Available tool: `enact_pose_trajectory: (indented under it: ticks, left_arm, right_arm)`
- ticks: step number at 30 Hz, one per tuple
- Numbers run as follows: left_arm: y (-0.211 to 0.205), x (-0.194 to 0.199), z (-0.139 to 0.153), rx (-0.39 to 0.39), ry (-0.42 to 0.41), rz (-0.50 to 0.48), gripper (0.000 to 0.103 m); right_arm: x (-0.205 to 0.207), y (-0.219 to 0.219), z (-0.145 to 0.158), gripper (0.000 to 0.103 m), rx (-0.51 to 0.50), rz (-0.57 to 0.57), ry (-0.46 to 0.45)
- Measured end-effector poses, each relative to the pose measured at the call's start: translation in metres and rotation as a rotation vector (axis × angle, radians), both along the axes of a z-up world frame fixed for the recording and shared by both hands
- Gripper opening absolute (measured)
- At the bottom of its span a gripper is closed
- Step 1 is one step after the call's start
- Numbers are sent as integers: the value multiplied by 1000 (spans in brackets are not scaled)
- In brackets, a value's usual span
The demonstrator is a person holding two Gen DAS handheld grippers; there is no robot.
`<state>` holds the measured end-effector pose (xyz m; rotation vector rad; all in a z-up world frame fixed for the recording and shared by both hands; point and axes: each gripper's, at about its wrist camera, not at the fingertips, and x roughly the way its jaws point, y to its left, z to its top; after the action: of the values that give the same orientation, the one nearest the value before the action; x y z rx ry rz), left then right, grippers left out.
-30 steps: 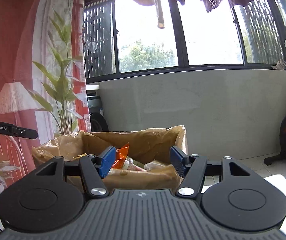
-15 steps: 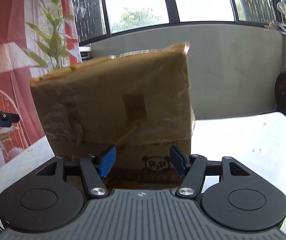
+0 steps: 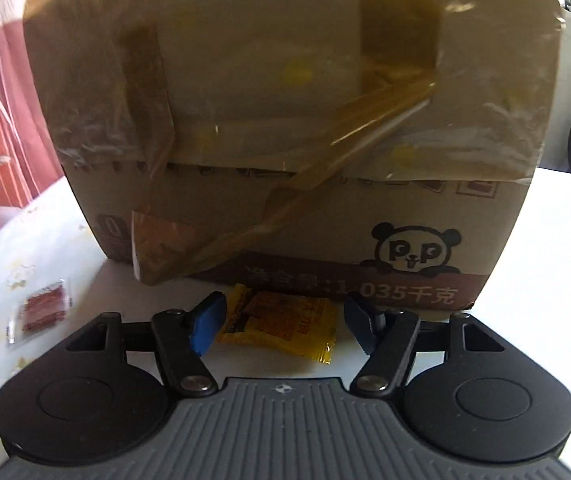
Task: Organize snacks
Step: 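Grasp the red-brown jerky packet with left tool while right grasps the yellow sachet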
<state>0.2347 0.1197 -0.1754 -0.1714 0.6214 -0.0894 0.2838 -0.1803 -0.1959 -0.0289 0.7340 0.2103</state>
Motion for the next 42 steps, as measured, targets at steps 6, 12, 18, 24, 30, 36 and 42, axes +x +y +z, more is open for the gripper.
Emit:
enact_pose_trajectory:
  ticks: [6, 12, 18, 24, 30, 36, 42]
  left_arm:
    - [2, 0, -10, 16, 34, -2, 61]
    - [-2, 1, -20, 33, 69, -19, 61]
    - [-10, -2, -30, 64, 111, -41, 61]
    - [-15, -2, -42, 113, 159, -60, 61]
    - [-26, 13, -51, 158, 181, -101, 61]
    - [-37, 28, -61, 170, 195, -104, 64]
    - [-48, 16, -59, 131, 219, -129, 65]
  right_arm:
    - [-5, 0, -5, 63, -25, 32, -8]
    - [-24, -12, -6, 37, 22, 58, -31]
    - [-46, -45, -3, 15, 138, 26, -23]
    - [-54, -73, -4, 15, 251, 30, -28]
    - [-50, -75, -1, 15, 228, 80, -22]
    - [-52, -74, -3, 15, 236, 74, -13]
    - [-43, -70, -8, 15, 262, 56, 4]
